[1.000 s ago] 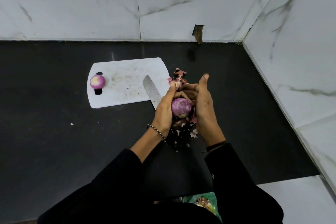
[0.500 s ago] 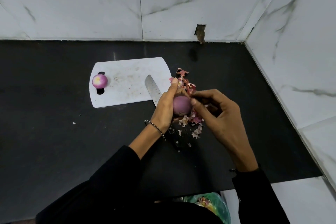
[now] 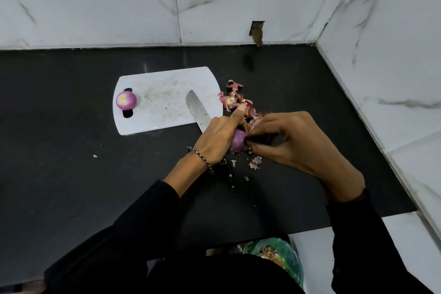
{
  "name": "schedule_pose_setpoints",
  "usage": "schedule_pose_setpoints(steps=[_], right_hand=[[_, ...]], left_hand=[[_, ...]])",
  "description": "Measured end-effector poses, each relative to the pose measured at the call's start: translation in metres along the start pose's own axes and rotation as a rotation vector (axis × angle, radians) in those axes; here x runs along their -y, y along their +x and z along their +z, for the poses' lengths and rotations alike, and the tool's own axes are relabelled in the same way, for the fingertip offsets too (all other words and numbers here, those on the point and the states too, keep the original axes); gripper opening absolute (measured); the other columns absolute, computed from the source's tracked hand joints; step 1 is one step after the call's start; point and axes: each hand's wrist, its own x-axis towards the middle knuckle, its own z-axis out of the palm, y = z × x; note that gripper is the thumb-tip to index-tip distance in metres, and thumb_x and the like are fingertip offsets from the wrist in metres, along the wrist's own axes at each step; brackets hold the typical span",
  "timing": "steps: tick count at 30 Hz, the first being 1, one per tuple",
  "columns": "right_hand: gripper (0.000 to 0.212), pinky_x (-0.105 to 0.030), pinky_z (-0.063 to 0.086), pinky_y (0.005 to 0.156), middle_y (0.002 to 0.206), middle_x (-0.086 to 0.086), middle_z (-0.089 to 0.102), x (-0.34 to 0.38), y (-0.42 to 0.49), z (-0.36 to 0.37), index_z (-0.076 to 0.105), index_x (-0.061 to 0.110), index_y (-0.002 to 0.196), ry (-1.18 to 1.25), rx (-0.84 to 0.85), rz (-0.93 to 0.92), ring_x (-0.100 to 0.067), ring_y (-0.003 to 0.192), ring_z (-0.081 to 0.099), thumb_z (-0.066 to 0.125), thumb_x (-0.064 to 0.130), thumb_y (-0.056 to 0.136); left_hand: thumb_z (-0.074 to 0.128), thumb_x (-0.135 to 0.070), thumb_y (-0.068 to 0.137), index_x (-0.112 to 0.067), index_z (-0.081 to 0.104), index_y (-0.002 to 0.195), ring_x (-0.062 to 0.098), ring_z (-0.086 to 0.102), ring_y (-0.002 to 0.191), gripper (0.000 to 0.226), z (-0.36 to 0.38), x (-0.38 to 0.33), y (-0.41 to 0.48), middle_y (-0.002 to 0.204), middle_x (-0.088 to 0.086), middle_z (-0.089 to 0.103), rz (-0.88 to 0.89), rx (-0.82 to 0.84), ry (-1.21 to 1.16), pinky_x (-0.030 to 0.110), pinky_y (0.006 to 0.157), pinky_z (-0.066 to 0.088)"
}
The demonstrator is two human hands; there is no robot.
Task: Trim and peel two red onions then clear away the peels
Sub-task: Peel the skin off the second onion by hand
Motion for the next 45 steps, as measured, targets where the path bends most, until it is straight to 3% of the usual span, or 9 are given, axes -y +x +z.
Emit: schedule_pose_setpoints(steps=[2, 6, 9, 17, 23, 26, 31, 39, 45], right_hand=[[0.04, -0.031, 0.054, 0.067, 0.085, 0.008, 0.066, 0.001, 0.004, 0.004, 0.073, 0.016, 0.092, -0.069, 0.041, 0.006, -0.007, 0.073, 0.062, 0.058, 0.051, 0.082], [0.045, -0.029, 0.046, 0.06, 0.081, 0.007, 0.057, -0.001, 0.005, 0.027, 0.061, 0.015, 0.088, -0.155, -0.057, 0.026, -0.011, 0.067, 0.051, 0.053, 0.058, 0.079], [0.035, -0.034, 0.049, 0.061, 0.083, 0.006, 0.059, -0.002, -0.003, 0.04, 0.059, 0.017, 0.087, -0.03, -0.107, 0.069, -0.013, 0.069, 0.054, 0.059, 0.051, 0.078], [0.026, -0.017, 0.045, 0.062, 0.085, 0.01, 0.059, -0.005, -0.018, 0.039, 0.063, 0.016, 0.09, 0.077, -0.257, 0.081, -0.007, 0.072, 0.057, 0.067, 0.041, 0.09], [0.043, -0.023, 0.053, 0.074, 0.114, 0.004, 0.055, -0.008, -0.008, 0.034, 0.065, 0.018, 0.114, 0.147, -0.201, 0.049, -0.012, 0.093, 0.06, 0.079, 0.041, 0.08], [0.041, -0.026, 0.054, 0.071, 0.111, 0.01, 0.053, -0.011, -0.005, 0.033, 0.065, 0.019, 0.112, 0.18, -0.148, 0.056, -0.01, 0.091, 0.058, 0.08, 0.038, 0.078], [0.048, -0.024, 0.053, 0.073, 0.111, 0.011, 0.05, -0.012, -0.004, 0.028, 0.064, 0.019, 0.114, 0.19, -0.07, 0.065, -0.009, 0.09, 0.058, 0.076, 0.045, 0.076], [0.027, -0.019, 0.049, 0.074, 0.109, 0.006, 0.054, -0.02, -0.002, 0.033, 0.062, 0.02, 0.097, 0.147, -0.039, 0.027, -0.008, 0.093, 0.054, 0.07, 0.041, 0.082], [0.04, -0.034, 0.056, 0.064, 0.104, 0.007, 0.058, -0.02, -0.006, 0.037, 0.057, 0.023, 0.101, 0.339, -0.166, 0.144, -0.016, 0.084, 0.062, 0.08, 0.04, 0.074]], left_hand=[[0.023, -0.072, 0.096, 0.002, 0.068, 0.078, 0.039, 0.064, 0.08, 0.088, 0.002, 0.001, -0.001, 0.078, 0.025, 0.068, -0.042, 0.014, -0.02, 0.051, 0.089, 0.049], [0.031, -0.066, 0.098, -0.018, 0.07, 0.061, 0.015, 0.061, 0.058, 0.072, 0.006, -0.002, -0.002, 0.059, 0.002, 0.066, -0.17, -0.056, -0.157, 0.037, 0.071, 0.049], [0.036, -0.073, 0.091, -0.022, 0.071, 0.059, 0.02, 0.066, 0.068, 0.07, 0.003, 0.0, 0.0, 0.069, 0.004, 0.071, -0.247, -0.095, -0.263, 0.045, 0.084, 0.054], [0.038, -0.07, 0.092, -0.007, 0.064, 0.066, 0.026, 0.051, 0.047, 0.072, -0.007, -0.008, -0.002, 0.07, 0.018, 0.061, -0.287, -0.044, -0.375, 0.017, 0.041, 0.036], [0.04, -0.041, 0.103, -0.021, 0.075, 0.061, 0.009, 0.068, 0.058, 0.058, -0.003, -0.015, -0.001, 0.065, -0.002, 0.072, -0.253, -0.003, -0.371, 0.02, 0.061, 0.052], [0.04, -0.044, 0.102, -0.032, 0.077, 0.065, 0.022, 0.068, 0.07, 0.054, -0.004, -0.021, -0.003, 0.075, 0.003, 0.074, -0.236, 0.02, -0.34, 0.028, 0.072, 0.052], [0.036, -0.058, 0.1, -0.011, 0.064, 0.074, 0.017, 0.041, 0.033, 0.06, -0.007, -0.019, 0.0, 0.056, 0.011, 0.053, -0.347, 0.119, -0.194, 0.016, 0.034, 0.029], [0.029, -0.055, 0.102, -0.018, 0.058, 0.039, 0.011, 0.036, 0.027, 0.078, -0.007, -0.026, 0.002, 0.04, 0.001, 0.049, -0.392, 0.177, -0.234, 0.013, 0.031, 0.024], [0.037, -0.052, 0.101, -0.017, 0.065, 0.059, 0.013, 0.046, 0.032, 0.061, -0.003, -0.025, 0.008, 0.047, 0.003, 0.058, -0.386, 0.106, -0.28, 0.014, 0.033, 0.03]])
